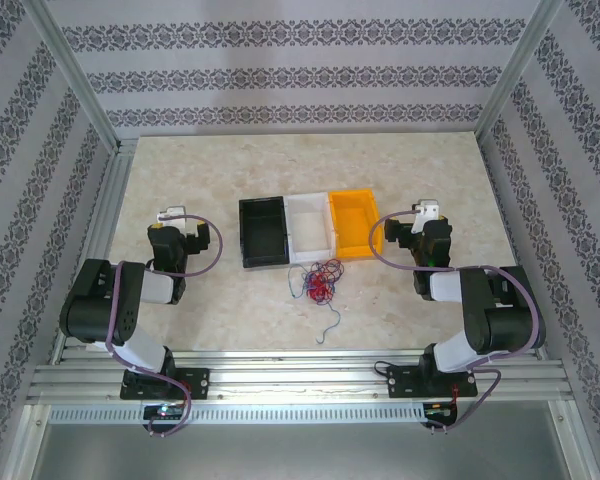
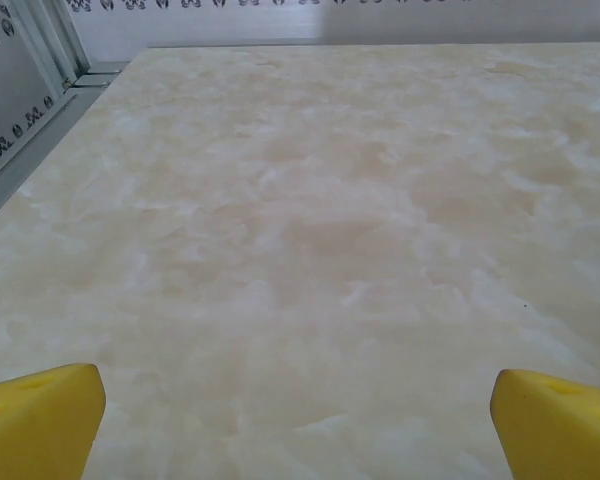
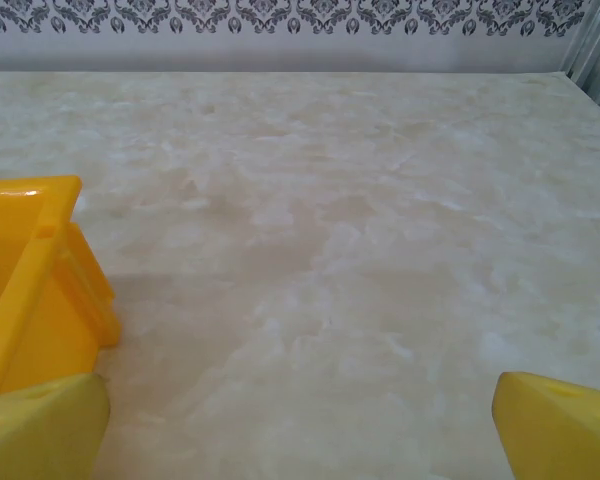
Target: Untangle the cables
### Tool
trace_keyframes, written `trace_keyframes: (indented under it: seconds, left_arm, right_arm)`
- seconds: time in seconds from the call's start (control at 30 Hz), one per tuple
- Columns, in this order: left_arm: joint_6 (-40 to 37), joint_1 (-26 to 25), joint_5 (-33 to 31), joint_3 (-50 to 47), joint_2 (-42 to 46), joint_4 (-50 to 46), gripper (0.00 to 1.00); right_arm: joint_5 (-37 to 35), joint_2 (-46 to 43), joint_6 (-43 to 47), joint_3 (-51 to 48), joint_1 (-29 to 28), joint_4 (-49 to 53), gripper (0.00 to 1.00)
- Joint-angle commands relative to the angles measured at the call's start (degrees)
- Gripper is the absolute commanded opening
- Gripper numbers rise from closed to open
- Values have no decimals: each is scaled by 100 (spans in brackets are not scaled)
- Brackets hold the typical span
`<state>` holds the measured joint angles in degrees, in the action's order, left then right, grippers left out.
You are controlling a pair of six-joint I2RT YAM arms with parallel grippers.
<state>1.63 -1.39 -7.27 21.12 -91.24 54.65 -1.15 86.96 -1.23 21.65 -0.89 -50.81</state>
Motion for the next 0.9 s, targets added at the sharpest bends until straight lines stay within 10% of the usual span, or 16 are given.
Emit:
trace_keyframes:
  seconds: [0.0,0.87]
  left_arm:
    - [-93,33,155,41,-7,115,99]
    - [-93,34,178,41,0,105,99]
  right_arm:
    - [55,-21,36,32,-8,-122,98]
    - [220,-12,-43,50,89,-96,98]
